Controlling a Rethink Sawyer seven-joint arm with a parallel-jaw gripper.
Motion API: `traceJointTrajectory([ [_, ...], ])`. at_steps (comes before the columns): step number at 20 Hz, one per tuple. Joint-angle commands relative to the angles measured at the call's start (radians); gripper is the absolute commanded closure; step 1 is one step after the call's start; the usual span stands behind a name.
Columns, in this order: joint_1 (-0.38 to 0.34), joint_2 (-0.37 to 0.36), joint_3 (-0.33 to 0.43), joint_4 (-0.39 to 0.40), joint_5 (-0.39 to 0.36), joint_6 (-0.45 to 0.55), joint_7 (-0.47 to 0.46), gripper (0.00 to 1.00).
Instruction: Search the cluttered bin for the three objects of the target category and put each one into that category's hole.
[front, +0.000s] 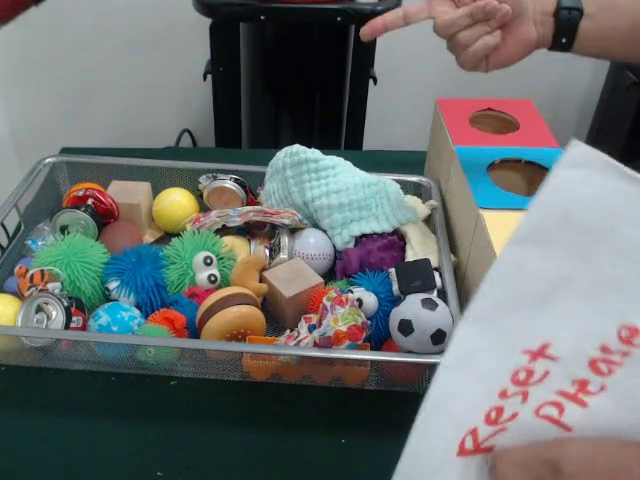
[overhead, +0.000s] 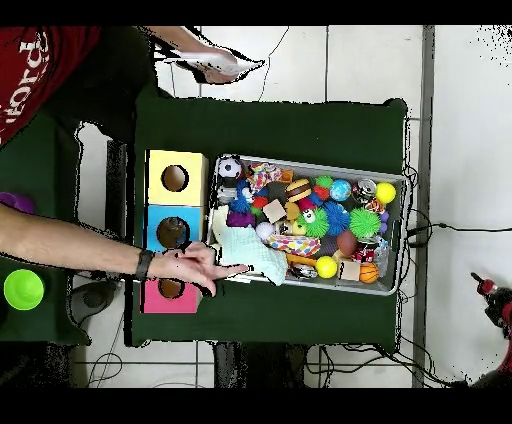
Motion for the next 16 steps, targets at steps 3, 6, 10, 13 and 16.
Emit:
traceJointTrajectory([
  [3,-0.019,0.083,0.741,-0.158,-0.450,0.067,-0.471,0.00],
  [6,-0.032,0.103,0.890,-0.176,-0.601,0.070,-0.519,0.00],
  [10,-0.046,0.138,1.060,-0.199,-0.744,0.080,-0.606,0.00],
  [13,-0.060,0.179,1.208,-0.223,-0.812,0.096,-0.738,0.00],
  [16,-0.073,0.241,1.462,-0.286,-0.892,0.167,-1.014,0.00],
])
